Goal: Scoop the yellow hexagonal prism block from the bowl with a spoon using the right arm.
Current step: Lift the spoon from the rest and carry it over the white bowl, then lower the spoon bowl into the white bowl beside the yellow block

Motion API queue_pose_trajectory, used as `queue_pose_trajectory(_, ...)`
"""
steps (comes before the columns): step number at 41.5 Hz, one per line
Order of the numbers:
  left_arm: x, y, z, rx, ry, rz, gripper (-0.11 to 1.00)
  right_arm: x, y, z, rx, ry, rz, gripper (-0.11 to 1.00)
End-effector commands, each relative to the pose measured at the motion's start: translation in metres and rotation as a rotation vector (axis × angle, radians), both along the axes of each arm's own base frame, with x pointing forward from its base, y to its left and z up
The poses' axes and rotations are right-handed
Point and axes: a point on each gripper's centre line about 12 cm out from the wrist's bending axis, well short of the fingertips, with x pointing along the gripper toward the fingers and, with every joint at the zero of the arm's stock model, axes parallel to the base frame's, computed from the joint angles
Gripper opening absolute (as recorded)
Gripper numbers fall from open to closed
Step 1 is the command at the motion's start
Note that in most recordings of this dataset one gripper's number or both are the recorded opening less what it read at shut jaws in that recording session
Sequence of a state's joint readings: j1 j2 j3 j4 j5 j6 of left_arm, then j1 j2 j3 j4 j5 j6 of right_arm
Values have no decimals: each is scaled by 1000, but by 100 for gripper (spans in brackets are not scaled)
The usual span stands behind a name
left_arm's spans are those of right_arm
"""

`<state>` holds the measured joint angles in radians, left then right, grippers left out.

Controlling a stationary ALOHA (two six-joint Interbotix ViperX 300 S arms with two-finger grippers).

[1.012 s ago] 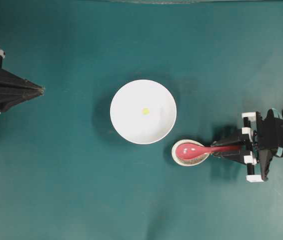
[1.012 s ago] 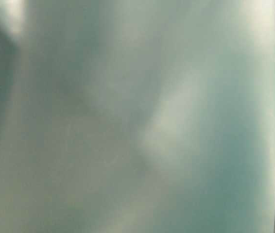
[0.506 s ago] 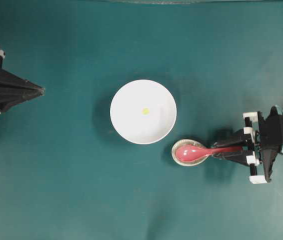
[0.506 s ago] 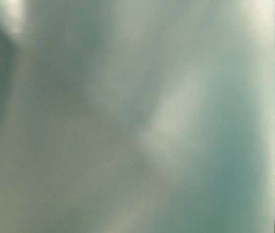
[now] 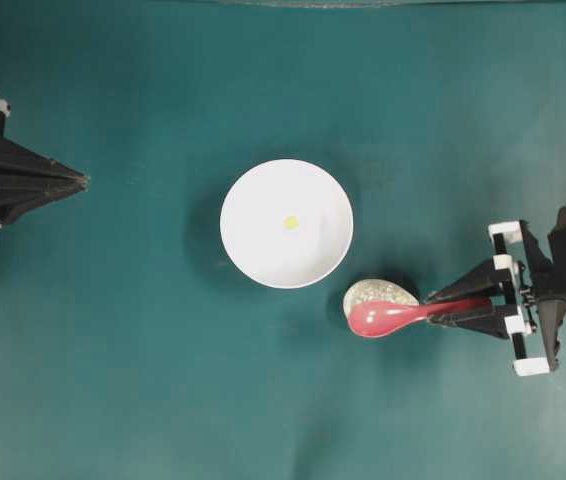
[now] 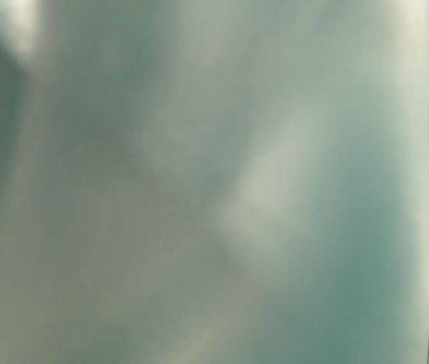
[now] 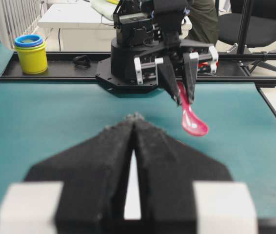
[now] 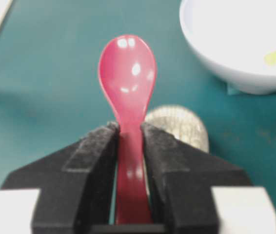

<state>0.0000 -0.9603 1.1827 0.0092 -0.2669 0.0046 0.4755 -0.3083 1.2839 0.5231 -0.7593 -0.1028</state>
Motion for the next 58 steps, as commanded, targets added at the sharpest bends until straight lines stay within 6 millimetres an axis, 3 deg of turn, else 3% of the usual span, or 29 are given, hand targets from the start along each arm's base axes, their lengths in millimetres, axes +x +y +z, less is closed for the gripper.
queue_pose_trajectory(1, 2, 0, 8, 1, -21, 1, 0, 10, -1, 21, 27, -17, -3, 23)
queue_pose_trajectory(12, 1, 0, 9, 0, -28, 1, 0, 37, -21, 62, 70, 101, -24, 23)
queue_pose_trajectory(27, 1, 0, 9, -6, -29, 0, 0, 67, -69, 90, 128, 218, -135, 23)
queue_pose_trajectory(42, 1, 0, 9, -8, -26, -1, 0, 91, -103, 99, 163, 407, -151, 23)
queue_pose_trajectory(58, 1, 0, 9, -8, -28, -1, 0, 120, -117, 92, 155, 622, -94, 23)
